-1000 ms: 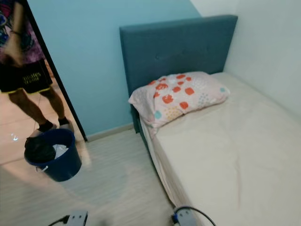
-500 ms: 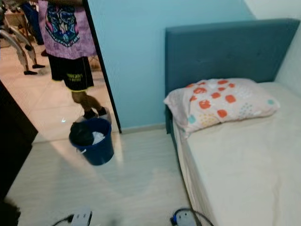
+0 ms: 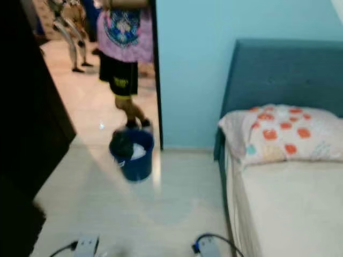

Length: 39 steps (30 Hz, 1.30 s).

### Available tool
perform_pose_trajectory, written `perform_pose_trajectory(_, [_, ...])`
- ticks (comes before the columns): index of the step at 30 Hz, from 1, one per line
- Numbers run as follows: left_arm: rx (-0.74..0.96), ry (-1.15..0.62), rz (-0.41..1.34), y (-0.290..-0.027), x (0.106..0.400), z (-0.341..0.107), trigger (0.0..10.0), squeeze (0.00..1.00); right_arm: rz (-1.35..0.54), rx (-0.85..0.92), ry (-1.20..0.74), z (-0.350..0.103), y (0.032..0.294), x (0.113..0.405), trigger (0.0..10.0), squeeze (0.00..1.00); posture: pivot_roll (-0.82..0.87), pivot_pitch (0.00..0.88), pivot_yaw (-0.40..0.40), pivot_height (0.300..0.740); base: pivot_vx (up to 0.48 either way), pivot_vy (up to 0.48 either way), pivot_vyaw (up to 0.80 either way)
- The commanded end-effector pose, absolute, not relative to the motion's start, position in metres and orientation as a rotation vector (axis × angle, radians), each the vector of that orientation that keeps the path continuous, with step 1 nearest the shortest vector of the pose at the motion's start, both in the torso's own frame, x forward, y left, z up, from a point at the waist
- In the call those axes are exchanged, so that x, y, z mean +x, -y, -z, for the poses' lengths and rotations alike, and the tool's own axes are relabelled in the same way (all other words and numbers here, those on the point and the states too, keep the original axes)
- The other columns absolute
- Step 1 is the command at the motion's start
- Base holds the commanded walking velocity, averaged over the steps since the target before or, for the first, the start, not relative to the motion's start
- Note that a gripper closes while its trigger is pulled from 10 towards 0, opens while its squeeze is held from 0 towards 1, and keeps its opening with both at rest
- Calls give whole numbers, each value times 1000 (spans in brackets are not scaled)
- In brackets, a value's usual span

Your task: Clean up the room

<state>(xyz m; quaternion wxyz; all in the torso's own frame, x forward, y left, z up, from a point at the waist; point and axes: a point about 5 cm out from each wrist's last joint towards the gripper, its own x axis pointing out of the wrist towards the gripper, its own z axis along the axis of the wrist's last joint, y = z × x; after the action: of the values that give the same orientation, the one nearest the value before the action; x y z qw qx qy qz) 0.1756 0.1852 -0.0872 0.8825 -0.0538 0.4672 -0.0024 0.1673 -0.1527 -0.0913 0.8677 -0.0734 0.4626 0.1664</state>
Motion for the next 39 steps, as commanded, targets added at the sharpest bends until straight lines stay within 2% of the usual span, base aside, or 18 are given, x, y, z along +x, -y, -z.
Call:
perform_pose_trajectory(1, [-112,-1003,13,-183,168,91,10000,0,-302,-147,-996,94,160,162,10000,0,-46,28,-16,737,390,0,0])
perform_pose_trajectory(14, [-123,-983,13,-181,173,89,10000,0,-301,-146,-993,94,160,161,10000,0,-47,34,-16,737,465,0,0])
perform_pose_trajectory(27, [-162,-869,36,-169,208,72,10000,0,-326,-168,-980,93,158,165,10000,0,-42,26,-18,737,480,0,0])
perform_pose_trajectory(36, [-155,-863,49,-169,210,71,10000,0,-329,-152,-979,93,157,164,10000,0,-44,23,-17,737,480,0,800])
perform_pose_trajectory(39, [-148,-867,63,-168,208,72,10000,0,-295,-163,-984,93,159,164,10000,0,-41,26,-16,737,480,0,0])
